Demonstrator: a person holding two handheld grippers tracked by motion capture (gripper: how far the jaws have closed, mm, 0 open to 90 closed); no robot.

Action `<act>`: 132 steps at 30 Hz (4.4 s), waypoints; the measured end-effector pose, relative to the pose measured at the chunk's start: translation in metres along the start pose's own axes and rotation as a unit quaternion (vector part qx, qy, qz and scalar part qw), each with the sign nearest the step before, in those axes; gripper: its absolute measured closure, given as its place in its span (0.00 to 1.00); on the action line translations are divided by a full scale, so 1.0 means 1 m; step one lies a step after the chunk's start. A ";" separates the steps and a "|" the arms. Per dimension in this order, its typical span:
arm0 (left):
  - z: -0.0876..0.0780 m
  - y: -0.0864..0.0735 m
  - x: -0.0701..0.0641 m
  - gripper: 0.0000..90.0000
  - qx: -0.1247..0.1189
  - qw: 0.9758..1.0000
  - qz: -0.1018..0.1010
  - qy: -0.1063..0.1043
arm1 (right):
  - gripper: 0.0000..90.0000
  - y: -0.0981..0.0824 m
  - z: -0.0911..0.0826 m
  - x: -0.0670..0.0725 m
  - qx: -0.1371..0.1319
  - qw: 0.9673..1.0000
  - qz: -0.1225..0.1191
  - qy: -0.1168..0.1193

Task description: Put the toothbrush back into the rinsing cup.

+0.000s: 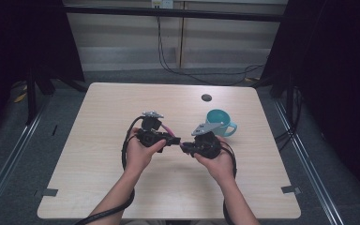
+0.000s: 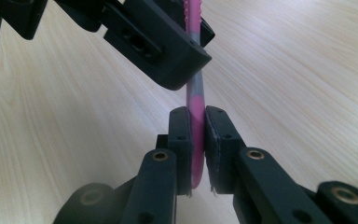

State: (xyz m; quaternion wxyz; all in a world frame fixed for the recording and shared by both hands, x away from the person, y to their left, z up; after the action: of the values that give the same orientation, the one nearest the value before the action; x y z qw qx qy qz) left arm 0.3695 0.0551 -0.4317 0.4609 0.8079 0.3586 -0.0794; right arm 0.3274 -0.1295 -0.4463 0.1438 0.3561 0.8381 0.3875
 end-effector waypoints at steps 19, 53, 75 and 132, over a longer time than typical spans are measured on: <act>-0.004 0.001 0.004 0.81 -0.028 0.999 -0.020 -0.022 | 0.91 0.000 0.004 0.005 -0.002 1.000 0.015 0.014; 0.001 0.001 0.000 0.90 -0.049 0.998 -0.007 -0.028 | 0.83 0.004 0.017 0.020 -0.007 0.997 0.050 0.051; -0.013 0.002 0.006 0.91 -0.046 0.999 0.005 -0.008 | 0.59 0.002 -0.010 -0.008 -0.035 0.994 0.103 0.027; 0.017 0.002 -0.019 0.91 -0.030 0.998 0.019 -0.049 | 0.82 0.046 -0.027 -0.016 -0.109 0.982 0.154 0.030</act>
State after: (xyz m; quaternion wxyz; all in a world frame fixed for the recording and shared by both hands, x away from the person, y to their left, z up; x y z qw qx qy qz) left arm 0.3607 0.0316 -0.4311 0.5030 0.7956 0.3227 -0.0993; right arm 0.3474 -0.1349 -0.3948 0.0955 0.4512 0.7298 0.5047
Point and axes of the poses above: each handheld gripper's, and its own axes: z roughly forward along the jaws, y roughly out of its top, x roughly to its left, the point moved 2 cm from there along z, roughly forward along the jaws, and after that the axes turned 5 degrees about -y, right-handed, at the moved point
